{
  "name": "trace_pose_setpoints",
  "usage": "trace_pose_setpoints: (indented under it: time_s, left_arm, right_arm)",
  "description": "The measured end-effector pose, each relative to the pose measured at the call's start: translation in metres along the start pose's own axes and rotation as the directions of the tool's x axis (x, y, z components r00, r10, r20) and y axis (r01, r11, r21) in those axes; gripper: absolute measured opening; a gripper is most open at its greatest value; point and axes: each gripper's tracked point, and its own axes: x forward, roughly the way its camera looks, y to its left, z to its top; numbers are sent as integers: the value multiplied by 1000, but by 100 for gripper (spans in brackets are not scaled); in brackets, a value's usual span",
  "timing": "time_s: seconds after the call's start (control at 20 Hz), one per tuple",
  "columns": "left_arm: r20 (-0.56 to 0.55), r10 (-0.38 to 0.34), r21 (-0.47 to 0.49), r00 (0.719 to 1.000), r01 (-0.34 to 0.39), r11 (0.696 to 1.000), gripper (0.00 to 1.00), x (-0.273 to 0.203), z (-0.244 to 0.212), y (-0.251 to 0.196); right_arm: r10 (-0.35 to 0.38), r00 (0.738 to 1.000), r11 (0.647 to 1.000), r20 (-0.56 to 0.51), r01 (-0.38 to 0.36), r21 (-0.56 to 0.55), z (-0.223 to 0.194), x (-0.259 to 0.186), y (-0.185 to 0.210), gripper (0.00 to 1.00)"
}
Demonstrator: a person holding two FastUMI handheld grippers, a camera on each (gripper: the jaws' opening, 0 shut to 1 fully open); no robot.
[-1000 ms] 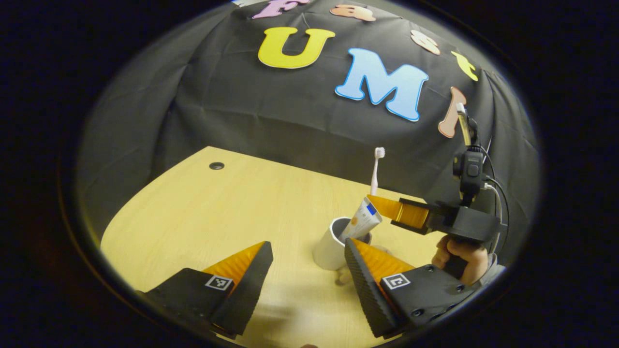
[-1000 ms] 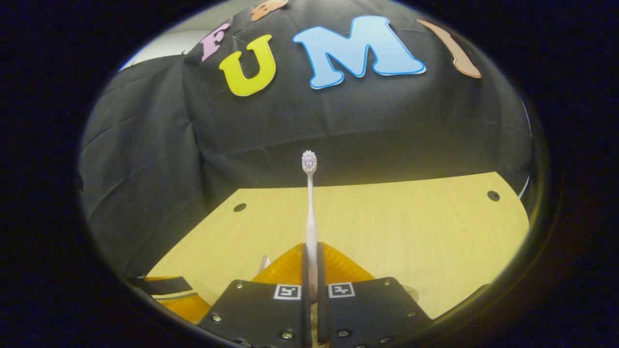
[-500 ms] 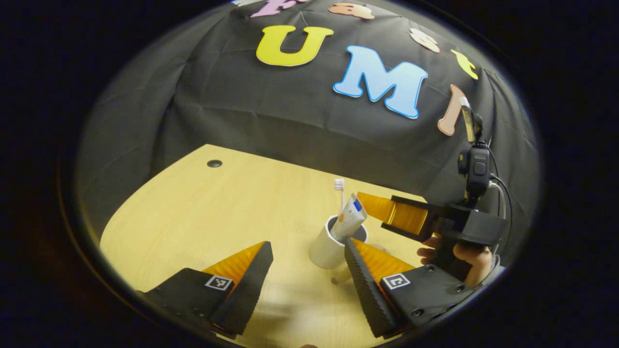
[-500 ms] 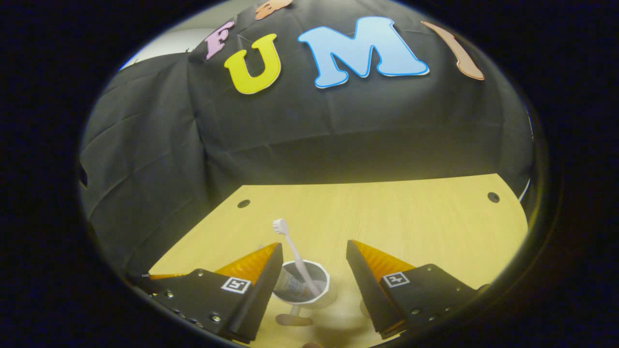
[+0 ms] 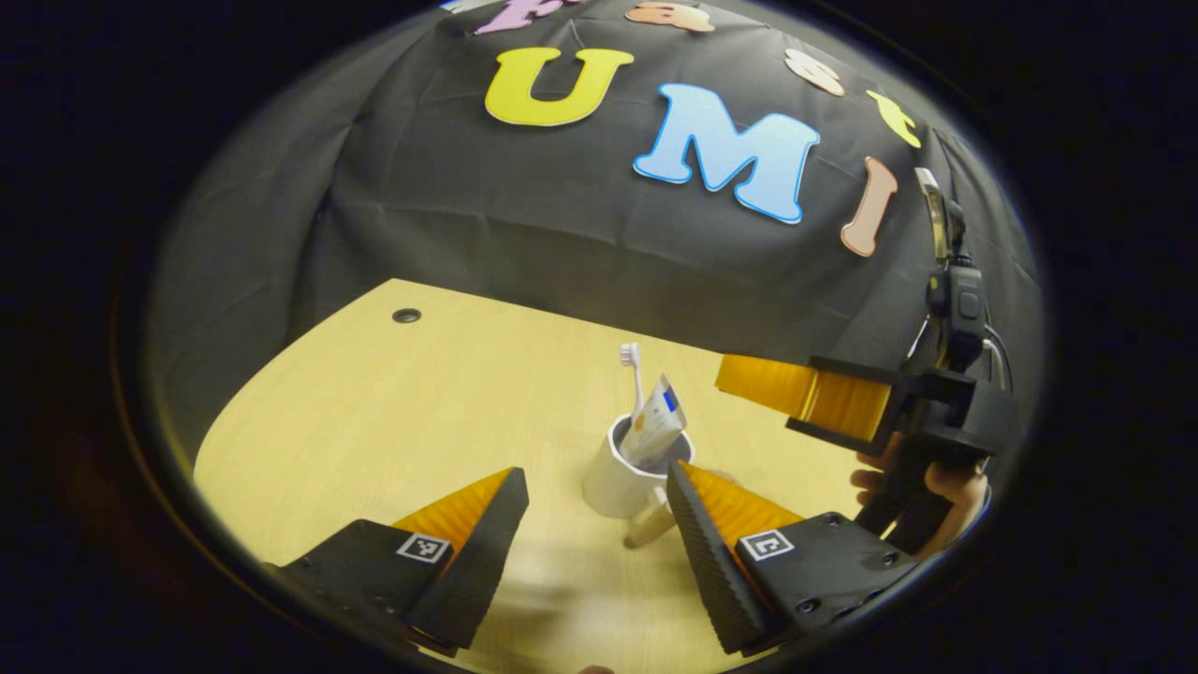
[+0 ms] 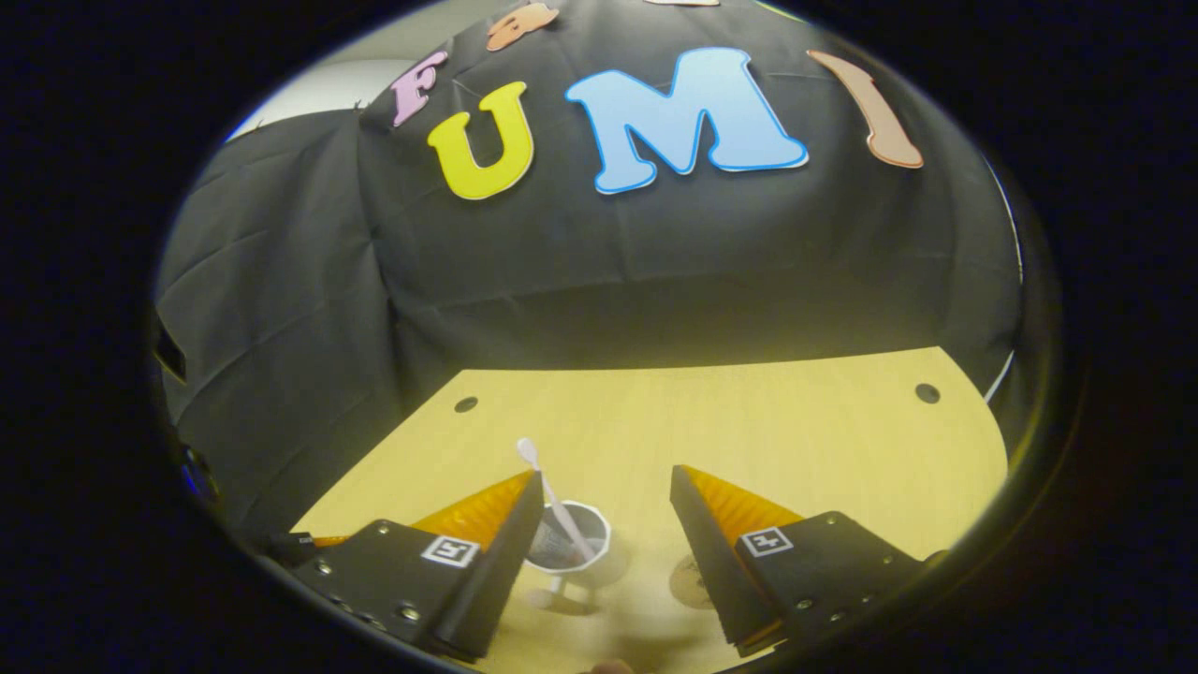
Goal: Put the toothbrush and toothpaste on the desktop into the cup, then pick up the cup and place it on the coaster on the desktop.
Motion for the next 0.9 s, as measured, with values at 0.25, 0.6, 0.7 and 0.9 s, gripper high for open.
trace_pose_setpoints:
  time_s: [0.25,0.6,0.7,0.9]
  left_arm:
    - [-63,-12,2,998,12,1000,94,7,-12,-16]
    - [-154,-58,22,986,62,998,96,22,-27,-46]
    - [-198,-49,36,979,57,998,99,33,-34,-49]
    - [-310,-31,16,950,38,999,96,52,-50,-50]
  right_arm:
    - [-54,998,998,22,54,-11,13,-32,-23,90]
    - [-107,994,994,15,107,-29,5,-73,-48,90]
    - [-115,993,993,7,115,-15,-2,-84,-53,89]
    - [-137,990,990,-18,138,8,-15,-104,-65,90]
